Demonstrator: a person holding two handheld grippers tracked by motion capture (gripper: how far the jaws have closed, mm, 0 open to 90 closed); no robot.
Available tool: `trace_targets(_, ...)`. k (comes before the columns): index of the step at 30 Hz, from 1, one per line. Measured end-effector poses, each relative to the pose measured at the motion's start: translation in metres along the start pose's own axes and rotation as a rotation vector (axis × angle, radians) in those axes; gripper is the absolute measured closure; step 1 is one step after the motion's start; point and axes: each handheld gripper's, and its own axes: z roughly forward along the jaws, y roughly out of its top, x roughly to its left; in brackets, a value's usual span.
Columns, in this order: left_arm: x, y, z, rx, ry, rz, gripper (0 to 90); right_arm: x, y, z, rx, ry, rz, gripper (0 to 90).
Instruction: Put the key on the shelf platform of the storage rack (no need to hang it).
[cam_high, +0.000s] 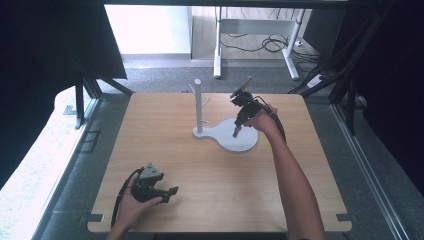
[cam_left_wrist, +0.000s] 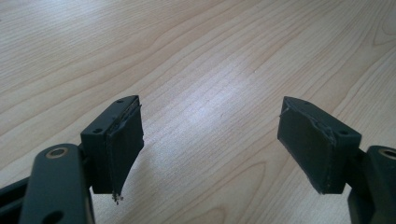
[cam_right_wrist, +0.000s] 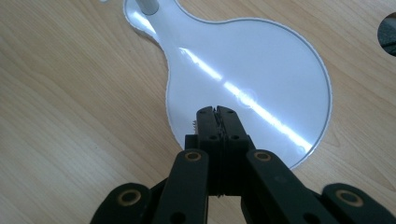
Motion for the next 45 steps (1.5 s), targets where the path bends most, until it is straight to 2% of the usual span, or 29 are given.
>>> trace_targets(14, -0.001, 0.0, 0.001, 0.0, -0.002, -0.003, 22.7, -0.013, 0.004, 0.036, 0.026, 0.008, 0.037, 89.9)
trace_targets(30, -0.002, 0.0, 0.002, 0.002, -0.005, -0.001, 22.7, -0.02, 0.003, 0.054, 0.007, -0.021, 0.066, 89.7)
trace_targets(34, -0.001, 0.0, 0.002, 0.003, -0.003, -0.001, 22.6, -0.024, 0.001, 0.058, -0.002, -0.033, 0.074, 89.6)
trace_targets(45, -0.002, 0.0, 0.004, 0.013, -0.005, 0.002, 22.6, -0.036, -0.01, 0.072, 0.001, -0.031, 0.102, 88.8)
